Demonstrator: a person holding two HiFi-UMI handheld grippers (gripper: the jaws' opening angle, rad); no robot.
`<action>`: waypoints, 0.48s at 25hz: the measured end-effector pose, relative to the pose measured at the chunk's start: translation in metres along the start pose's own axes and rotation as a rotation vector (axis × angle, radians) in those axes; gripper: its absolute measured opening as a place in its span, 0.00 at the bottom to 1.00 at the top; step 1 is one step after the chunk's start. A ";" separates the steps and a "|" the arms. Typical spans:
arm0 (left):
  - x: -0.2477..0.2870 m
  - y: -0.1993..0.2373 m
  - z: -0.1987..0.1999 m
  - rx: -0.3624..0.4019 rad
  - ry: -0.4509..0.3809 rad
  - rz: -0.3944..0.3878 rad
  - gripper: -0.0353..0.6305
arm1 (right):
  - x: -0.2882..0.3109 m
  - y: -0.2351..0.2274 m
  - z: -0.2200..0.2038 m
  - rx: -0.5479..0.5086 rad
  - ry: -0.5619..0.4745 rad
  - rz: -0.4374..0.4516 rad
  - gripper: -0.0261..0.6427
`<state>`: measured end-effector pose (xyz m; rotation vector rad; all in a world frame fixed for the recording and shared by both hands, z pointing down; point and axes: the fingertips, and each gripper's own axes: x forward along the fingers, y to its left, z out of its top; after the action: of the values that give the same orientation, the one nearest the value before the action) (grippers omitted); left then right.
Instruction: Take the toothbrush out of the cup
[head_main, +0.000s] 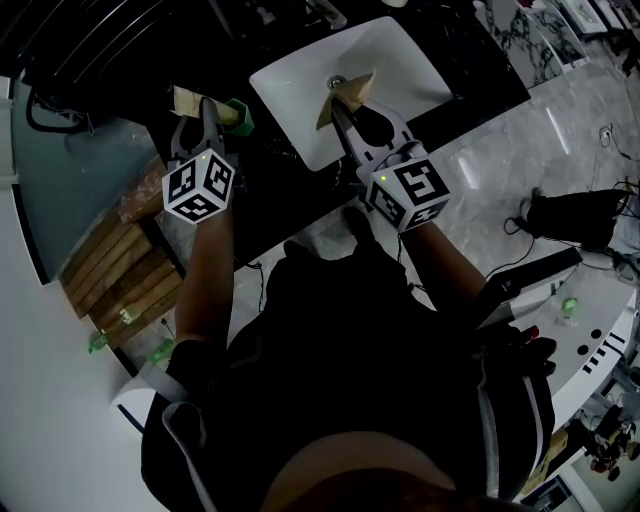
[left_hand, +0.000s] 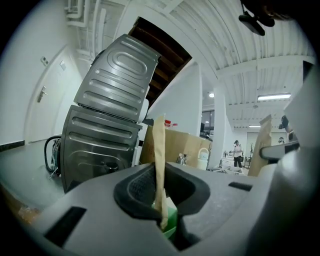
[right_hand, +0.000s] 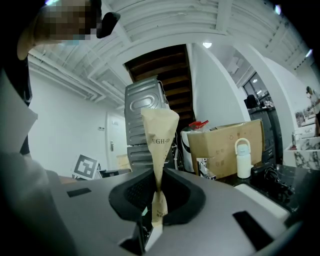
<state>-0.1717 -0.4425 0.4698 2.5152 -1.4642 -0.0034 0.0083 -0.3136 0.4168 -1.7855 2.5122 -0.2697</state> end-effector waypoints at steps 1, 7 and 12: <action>-0.003 -0.002 0.006 0.003 -0.015 0.000 0.11 | 0.000 0.000 0.002 -0.003 -0.004 0.010 0.11; -0.024 -0.013 0.040 0.030 -0.073 0.020 0.11 | -0.002 0.006 0.020 -0.012 -0.019 0.068 0.11; -0.046 -0.021 0.064 0.044 -0.117 0.036 0.10 | -0.001 0.013 0.036 -0.027 -0.042 0.137 0.11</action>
<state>-0.1840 -0.4051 0.3984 2.5623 -1.5700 -0.1160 0.0010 -0.3125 0.3796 -1.6003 2.6051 -0.1904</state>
